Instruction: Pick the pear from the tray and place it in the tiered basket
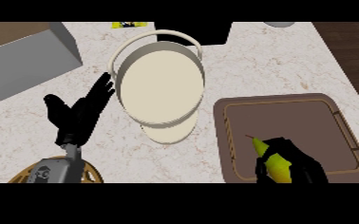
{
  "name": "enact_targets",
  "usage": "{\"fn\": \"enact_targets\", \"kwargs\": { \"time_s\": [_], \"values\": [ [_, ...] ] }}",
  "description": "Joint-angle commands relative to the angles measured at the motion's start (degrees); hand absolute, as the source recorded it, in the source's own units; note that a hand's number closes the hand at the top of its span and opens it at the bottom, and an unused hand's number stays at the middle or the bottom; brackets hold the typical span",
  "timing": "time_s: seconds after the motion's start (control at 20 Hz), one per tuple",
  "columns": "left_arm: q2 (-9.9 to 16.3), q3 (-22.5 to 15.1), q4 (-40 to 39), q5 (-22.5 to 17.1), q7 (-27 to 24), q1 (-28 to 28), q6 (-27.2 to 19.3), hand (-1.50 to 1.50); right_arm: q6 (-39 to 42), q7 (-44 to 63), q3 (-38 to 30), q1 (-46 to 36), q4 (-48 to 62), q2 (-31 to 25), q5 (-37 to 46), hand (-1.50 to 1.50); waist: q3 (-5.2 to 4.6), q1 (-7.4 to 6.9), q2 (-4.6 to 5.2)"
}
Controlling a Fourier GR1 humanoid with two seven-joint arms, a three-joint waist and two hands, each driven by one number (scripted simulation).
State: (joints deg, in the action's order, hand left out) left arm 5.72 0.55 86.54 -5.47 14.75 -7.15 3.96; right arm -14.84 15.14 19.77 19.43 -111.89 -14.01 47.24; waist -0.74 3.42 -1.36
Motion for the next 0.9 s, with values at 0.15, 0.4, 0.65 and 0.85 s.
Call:
{"fn": "enact_targets", "kwargs": {
  "time_s": [0.15,0.4,0.65,0.85],
  "values": [
    [0.04,-0.42,-0.66,0.61,-0.9,0.51,0.3,0.0,11.64,14.31,3.41,5.44,-34.77,-4.91,6.25,1.5,0.31,-0.67,0.62],
    [-1.2,-1.88,-0.69,1.32,-1.83,0.51,0.22,0.0,17.98,23.47,4.92,-0.94,-42.39,-4.88,8.41,1.5,0.36,-2.03,0.86],
    [-1.99,-3.25,0.01,2.46,-0.82,-0.98,-0.59,0.0,26.02,34.55,6.44,-15.08,-39.26,-2.84,8.19,1.5,0.23,-3.0,0.84],
    [-1.66,-3.28,-0.1,0.99,-0.81,-1.03,1.4,0.0,33.34,43.14,5.78,-32.25,-31.84,0.5,7.67,1.5,0.22,-4.46,1.09]
  ]
}}
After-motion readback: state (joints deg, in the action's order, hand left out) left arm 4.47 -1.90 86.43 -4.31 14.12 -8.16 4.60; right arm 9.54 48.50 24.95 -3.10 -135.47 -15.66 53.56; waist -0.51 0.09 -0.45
